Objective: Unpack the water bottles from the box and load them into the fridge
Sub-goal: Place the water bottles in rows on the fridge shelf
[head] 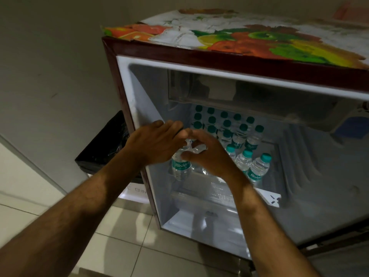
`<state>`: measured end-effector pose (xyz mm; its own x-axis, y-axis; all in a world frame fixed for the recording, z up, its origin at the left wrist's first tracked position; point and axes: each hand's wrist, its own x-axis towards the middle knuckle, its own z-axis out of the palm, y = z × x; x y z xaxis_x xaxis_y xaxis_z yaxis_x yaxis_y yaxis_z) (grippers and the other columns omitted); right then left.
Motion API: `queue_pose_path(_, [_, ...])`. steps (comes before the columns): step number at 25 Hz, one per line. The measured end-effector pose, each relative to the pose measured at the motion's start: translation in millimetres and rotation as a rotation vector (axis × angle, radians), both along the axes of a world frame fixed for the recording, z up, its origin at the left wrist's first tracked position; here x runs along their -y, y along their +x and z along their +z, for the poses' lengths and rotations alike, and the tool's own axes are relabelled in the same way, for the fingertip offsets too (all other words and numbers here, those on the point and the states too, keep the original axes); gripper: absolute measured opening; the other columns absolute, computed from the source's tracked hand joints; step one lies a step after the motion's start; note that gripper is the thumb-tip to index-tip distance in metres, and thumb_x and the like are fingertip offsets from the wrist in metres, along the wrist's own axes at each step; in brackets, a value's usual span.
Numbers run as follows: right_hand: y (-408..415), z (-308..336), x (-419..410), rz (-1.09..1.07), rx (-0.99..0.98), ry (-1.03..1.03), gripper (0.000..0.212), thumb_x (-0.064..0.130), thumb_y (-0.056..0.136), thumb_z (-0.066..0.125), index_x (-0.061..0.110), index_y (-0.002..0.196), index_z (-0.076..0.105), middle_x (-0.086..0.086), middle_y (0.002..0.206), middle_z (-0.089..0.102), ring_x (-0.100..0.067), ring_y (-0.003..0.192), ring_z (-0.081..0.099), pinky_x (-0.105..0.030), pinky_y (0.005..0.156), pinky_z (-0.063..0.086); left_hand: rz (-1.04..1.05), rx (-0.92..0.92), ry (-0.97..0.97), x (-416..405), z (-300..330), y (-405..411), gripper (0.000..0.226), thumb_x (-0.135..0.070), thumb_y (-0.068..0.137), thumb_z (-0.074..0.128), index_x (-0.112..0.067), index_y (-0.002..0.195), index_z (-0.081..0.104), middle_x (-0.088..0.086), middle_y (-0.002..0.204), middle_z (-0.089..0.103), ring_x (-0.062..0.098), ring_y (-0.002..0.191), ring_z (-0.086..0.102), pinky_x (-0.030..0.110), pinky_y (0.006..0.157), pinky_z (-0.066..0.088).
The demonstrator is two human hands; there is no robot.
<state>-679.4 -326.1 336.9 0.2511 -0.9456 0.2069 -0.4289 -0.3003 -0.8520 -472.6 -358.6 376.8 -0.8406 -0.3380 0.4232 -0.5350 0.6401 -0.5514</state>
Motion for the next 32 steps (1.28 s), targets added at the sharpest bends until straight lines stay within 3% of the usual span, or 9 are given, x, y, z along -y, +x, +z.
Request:
queue_pose_path(4, [15,1,0,-0.010,0.082,0.030,0.038,0.038,0.078,0.078,0.035,0.113,0.062,0.010,0.108,0.067,-0.009,0.103,0.064,-0.037,0.088,0.056,-0.015,-0.021,-0.001,-1,1,-2,0.050,-0.024,0.085,0.063,-0.005,0.128,0.045,0.019,0.108,0.064,0.033,0.085,0.065,0.043,0.072,0.053])
queue_pose_path(7, [7,7,0,-0.072,0.123,-0.104,0.028,0.030,0.080,0.079,0.026,0.103,0.063,0.012,0.098,0.067,-0.004,0.092,0.067,-0.024,0.080,0.055,-0.015,-0.070,-0.091,-1,1,-1,0.050,-0.028,0.099,0.049,-0.001,0.141,0.047,0.020,0.122,0.062,0.033,0.101,0.063,0.044,0.088,0.049])
queue_pose_path(12, [-33,21,7,-0.421,0.483,0.109,0.025,0.019,0.083,0.077,0.017,0.103,0.062,-0.001,0.102,0.072,-0.021,0.092,0.071,-0.031,0.070,0.059,-0.089,-0.169,-0.110,-1,3,-5,0.053,-0.035,0.106,0.040,0.004,0.142,0.041,0.026,0.131,0.058,0.037,0.119,0.059,0.045,0.097,0.050])
queue_pose_path(18, [-64,21,12,-0.729,0.544,-0.020,0.031,0.013,0.082,0.077,0.029,0.105,0.063,0.012,0.100,0.070,-0.009,0.082,0.071,-0.035,0.069,0.062,-0.090,-0.174,-0.162,-1,2,-4,0.057,-0.036,0.104,0.044,0.007,0.141,0.047,0.027,0.137,0.054,0.038,0.126,0.055,0.045,0.101,0.046])
queue_pose_path(21, [-82,20,20,-0.851,0.489,-0.099,0.033,0.017,0.081,0.079,0.018,0.108,0.062,0.006,0.100,0.069,-0.013,0.083,0.071,-0.036,0.071,0.062,-0.085,-0.190,-0.206,-3,4,-5,0.056,-0.035,0.103,0.047,0.007,0.138,0.051,0.027,0.135,0.056,0.037,0.125,0.056,0.043,0.101,0.043])
queue_pose_path(24, [-99,15,30,-0.956,0.378,-0.123,0.042,0.025,0.080,0.081,0.009,0.114,0.063,0.010,0.093,0.063,-0.003,0.080,0.061,-0.009,0.068,0.049,-0.080,-0.192,-0.212,-3,4,-6,0.055,-0.035,0.102,0.049,0.007,0.138,0.052,0.027,0.134,0.057,0.037,0.124,0.057,0.043,0.100,0.044])
queue_pose_path(26, [-112,8,39,-0.967,0.274,-0.087,0.049,0.028,0.080,0.081,0.009,0.120,0.061,0.010,0.098,0.059,-0.004,0.084,0.058,-0.005,0.066,0.038,-0.083,-0.196,-0.214,-3,3,-5,0.055,-0.034,0.102,0.050,0.008,0.137,0.052,0.027,0.134,0.058,0.037,0.123,0.057,0.043,0.099,0.044])
queue_pose_path(29, [-129,-11,57,-0.908,-0.005,0.046,0.055,0.038,0.076,0.082,0.017,0.122,0.060,0.001,0.117,0.062,-0.013,0.100,0.060,-0.015,0.078,0.044,-0.083,-0.197,-0.219,-3,3,-5,0.054,-0.034,0.102,0.049,0.007,0.137,0.053,0.027,0.134,0.058,0.037,0.123,0.057,0.043,0.099,0.045])
queue_pose_path(32, [-136,-30,70,-0.791,-0.218,0.194,0.045,0.030,0.078,0.081,0.019,0.118,0.064,-0.006,0.120,0.064,-0.020,0.102,0.063,-0.033,0.090,0.053,-0.079,-0.216,-0.221,-3,2,-5,0.053,-0.033,0.102,0.050,0.008,0.136,0.054,0.027,0.133,0.058,0.037,0.122,0.057,0.042,0.098,0.045])
